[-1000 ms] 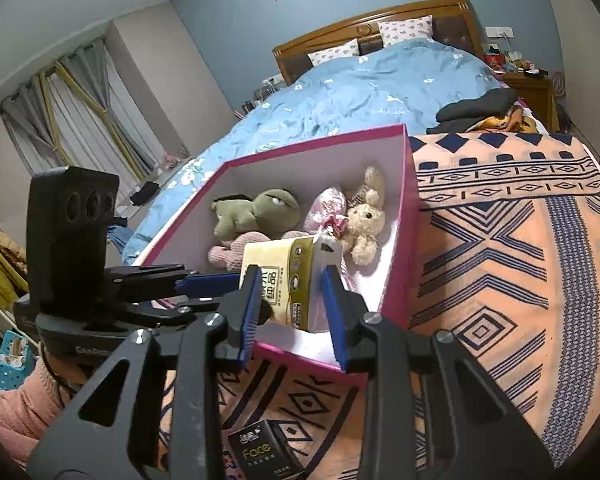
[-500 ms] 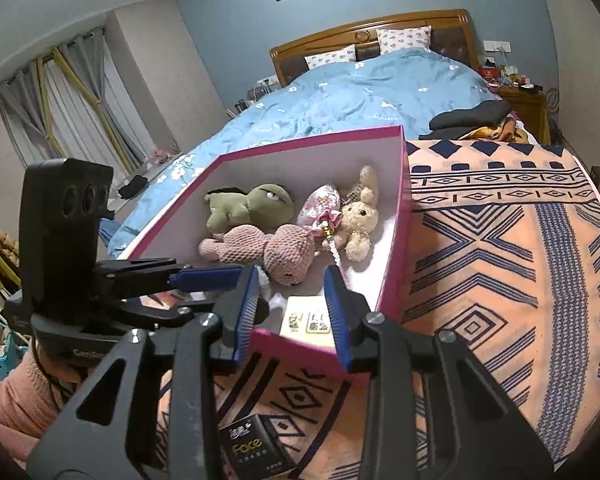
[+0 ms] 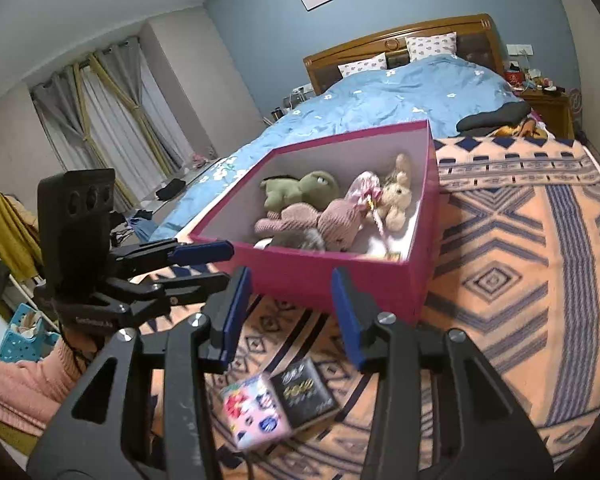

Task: Organize objects
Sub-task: 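Move both grippers to the floral tissue pack beside the black pack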

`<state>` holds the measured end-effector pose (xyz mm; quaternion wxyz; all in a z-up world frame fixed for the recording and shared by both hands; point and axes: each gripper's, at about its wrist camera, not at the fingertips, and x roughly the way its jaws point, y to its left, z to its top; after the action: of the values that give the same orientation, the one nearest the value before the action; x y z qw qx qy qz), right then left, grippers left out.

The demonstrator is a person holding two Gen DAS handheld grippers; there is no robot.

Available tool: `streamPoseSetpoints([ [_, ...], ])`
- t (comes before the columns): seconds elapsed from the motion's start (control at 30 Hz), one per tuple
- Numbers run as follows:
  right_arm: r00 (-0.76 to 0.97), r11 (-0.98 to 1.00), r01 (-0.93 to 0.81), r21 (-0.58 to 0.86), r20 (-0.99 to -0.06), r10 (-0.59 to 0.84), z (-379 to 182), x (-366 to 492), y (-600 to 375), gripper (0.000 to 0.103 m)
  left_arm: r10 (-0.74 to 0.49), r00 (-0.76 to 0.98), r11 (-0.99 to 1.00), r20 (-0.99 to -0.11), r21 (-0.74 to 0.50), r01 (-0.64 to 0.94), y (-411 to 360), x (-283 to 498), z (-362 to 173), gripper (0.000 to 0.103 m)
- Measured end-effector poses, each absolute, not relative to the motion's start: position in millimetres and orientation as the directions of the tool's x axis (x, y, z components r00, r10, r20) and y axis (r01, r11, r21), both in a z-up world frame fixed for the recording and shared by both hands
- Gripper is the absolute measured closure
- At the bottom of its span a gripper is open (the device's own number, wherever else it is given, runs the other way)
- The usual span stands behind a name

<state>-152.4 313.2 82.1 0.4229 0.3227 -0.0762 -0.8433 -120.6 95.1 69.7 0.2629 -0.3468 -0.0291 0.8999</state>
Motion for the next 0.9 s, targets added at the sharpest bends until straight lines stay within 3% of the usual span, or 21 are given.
streamPoseSetpoints([
  [0.5, -0.342, -0.619, 0.626, 0.475, -0.546, -0.765, 29, -99, 318, 0.058, 0.464, -0.544, -0.87, -0.699, -0.244, -0.428, 101, -82, 12, 0.039],
  [0.9, -0.288, -0.622, 0.577, 0.529, -0.581, -0.761, -1, -85, 312, 0.058, 0.45, -0.536, -0.878, -0.714, -0.244, -0.411, 103, -66, -2, 0.039],
])
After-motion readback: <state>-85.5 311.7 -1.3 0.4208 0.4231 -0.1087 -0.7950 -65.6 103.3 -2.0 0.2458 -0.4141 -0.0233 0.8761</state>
